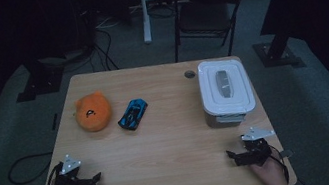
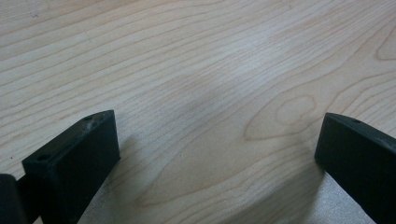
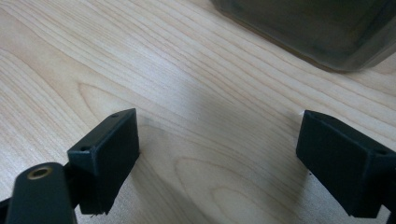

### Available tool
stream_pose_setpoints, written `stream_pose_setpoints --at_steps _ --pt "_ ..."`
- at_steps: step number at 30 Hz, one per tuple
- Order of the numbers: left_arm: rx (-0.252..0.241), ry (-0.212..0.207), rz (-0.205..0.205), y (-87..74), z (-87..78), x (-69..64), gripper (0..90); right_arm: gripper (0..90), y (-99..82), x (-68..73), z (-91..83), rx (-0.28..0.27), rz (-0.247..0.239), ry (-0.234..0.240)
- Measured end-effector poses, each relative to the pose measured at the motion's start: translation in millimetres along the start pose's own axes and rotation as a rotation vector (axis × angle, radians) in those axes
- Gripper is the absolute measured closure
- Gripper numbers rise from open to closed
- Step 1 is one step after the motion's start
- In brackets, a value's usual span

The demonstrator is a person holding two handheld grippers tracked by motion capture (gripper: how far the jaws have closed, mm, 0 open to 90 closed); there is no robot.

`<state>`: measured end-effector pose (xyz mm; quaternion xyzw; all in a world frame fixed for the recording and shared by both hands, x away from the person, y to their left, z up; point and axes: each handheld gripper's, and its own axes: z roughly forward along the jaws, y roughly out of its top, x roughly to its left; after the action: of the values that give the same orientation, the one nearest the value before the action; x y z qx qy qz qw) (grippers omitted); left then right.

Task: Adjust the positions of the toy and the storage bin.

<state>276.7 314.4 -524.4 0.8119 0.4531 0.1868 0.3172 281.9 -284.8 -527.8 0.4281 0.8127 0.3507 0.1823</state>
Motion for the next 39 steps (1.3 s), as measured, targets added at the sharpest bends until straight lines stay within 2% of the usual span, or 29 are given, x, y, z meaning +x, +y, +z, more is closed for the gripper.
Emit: stream_pose_setpoints --at_steps 6,16,28,33,34,39 --pt "0.001 -0.003 0.003 0.1 -0.1 -0.6 0.4 12.7 0.1 0.0 0.1 0.0 0.0 0.0" --pt "0.005 0.041 -0.042 3.7 2.9 -4.7 0.4 13.8 -0.1 -0.1 -0.2 -0.003 0.005 -0.008" --pt "-0.001 0.031 -0.032 7.6 7.0 -3.5 0.4 13.8 0.0 -0.3 -0.2 -0.003 0.01 -0.013" --pt "-0.001 0.005 -0.005 6.2 5.7 -2.2 0.3 13.8 0.0 -0.2 -0.3 -0.003 0.009 -0.013" --pt "-0.003 -0.012 0.01 5.2 4.9 -2.0 0.4 13.7 0.0 -0.3 -0.3 -0.002 0.009 -0.013" --pt "-0.001 -0.021 0.024 4.9 3.8 -1.3 1.5 13.7 0.0 -0.3 -0.3 -0.003 0.01 -0.012"
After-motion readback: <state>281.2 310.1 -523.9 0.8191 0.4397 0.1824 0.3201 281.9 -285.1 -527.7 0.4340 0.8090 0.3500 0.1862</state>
